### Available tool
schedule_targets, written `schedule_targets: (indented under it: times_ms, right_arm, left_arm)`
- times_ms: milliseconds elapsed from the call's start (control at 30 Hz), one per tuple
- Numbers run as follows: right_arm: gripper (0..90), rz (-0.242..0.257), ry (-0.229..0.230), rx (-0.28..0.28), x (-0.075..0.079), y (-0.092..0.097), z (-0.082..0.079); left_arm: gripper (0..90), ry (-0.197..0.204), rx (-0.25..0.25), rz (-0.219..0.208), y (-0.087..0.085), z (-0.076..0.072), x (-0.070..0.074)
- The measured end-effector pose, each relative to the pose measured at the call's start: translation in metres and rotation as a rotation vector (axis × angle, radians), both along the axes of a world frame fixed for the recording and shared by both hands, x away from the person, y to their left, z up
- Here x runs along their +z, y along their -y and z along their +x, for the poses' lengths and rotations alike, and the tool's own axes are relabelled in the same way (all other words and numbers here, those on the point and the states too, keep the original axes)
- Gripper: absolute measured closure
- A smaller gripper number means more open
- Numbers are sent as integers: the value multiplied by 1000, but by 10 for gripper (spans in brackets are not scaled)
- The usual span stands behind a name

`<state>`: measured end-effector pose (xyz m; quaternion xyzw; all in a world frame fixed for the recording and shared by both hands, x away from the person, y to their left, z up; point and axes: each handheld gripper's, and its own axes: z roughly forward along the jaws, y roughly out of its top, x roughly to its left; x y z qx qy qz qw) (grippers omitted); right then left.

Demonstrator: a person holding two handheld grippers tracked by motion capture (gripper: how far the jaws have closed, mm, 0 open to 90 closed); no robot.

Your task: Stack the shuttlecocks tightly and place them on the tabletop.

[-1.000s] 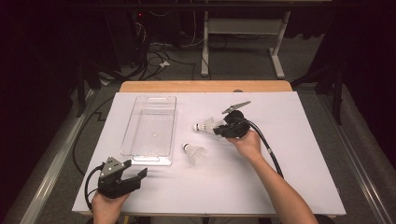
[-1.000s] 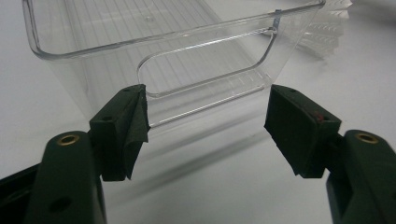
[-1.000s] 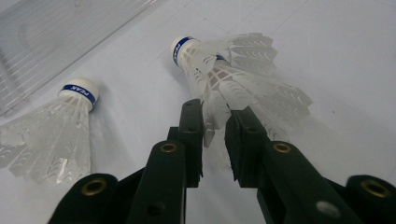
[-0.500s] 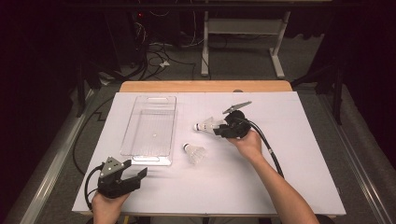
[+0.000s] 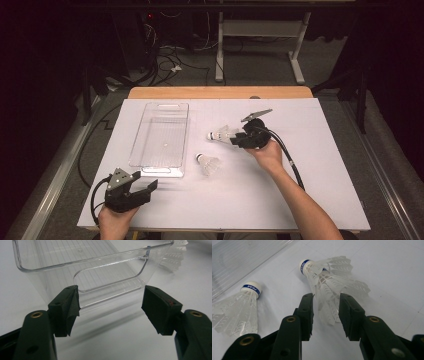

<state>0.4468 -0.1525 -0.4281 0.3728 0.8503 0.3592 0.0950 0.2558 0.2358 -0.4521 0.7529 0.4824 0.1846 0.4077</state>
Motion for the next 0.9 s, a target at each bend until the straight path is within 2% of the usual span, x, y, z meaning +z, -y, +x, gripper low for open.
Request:
schedule_targets:
  times_ms: [900]
  right_arm:
    - [602,8,60,-25,7,18,-21]
  left_arm:
    - [312,-1,-1,3,0,0,0]
